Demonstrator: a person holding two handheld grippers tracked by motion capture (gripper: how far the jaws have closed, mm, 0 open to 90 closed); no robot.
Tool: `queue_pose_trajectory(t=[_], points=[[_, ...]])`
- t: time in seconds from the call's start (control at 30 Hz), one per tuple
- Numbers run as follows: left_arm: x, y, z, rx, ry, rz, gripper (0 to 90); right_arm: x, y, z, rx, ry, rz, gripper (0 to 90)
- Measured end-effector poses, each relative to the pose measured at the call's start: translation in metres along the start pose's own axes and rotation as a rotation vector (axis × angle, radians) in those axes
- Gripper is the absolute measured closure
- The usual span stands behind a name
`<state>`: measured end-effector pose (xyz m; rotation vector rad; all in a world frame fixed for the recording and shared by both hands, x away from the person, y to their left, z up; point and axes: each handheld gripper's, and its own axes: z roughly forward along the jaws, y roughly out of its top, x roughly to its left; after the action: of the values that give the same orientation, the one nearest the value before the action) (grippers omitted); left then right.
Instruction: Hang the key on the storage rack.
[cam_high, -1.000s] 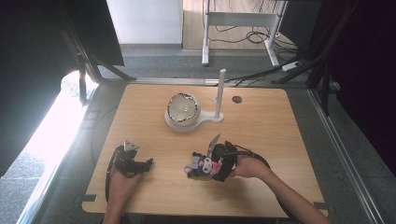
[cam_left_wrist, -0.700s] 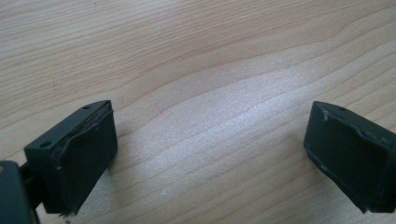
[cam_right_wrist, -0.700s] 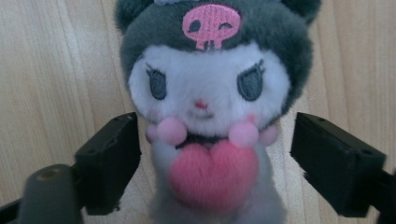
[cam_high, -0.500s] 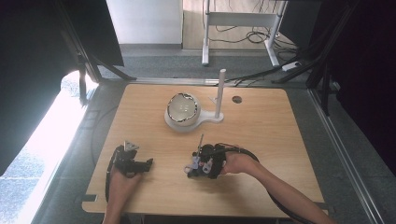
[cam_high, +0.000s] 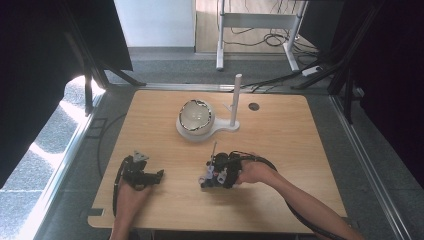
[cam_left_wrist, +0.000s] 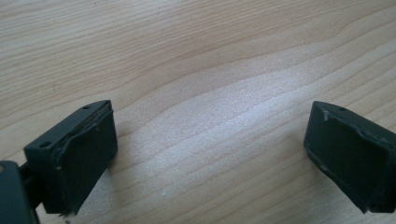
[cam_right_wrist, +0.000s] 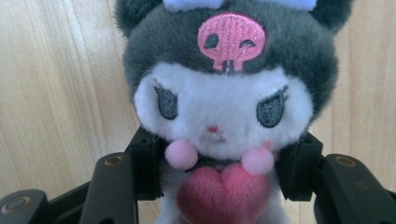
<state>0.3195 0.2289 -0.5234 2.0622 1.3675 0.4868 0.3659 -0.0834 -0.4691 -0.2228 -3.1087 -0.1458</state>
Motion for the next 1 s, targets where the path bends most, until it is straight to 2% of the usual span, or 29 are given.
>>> queue_pose_trajectory(t=[0.23, 0.43, 0.73, 1.0], points=[[0.000, 0.000, 0.000, -0.001, 0.000, -0.001, 2.6, -0.003, -0.007, -0.016, -0.050, 0.008, -0.004, 43.7], [0.000, 0.000, 0.000, 0.000, 0.000, 0.000, 2.6, -0.005, -0.011, -0.022, -0.066, 0.003, 0.006, 43.7], [0.000, 0.000, 0.000, 0.000, 0.000, -0.001, 2.6, -0.015, -0.027, -0.042, -0.101, -0.018, 0.049, 43.7], [0.000, 0.000, 0.000, -0.001, 0.000, 0.002, 2.6, -0.032, -0.046, -0.065, -0.119, -0.053, 0.092, 43.7]])
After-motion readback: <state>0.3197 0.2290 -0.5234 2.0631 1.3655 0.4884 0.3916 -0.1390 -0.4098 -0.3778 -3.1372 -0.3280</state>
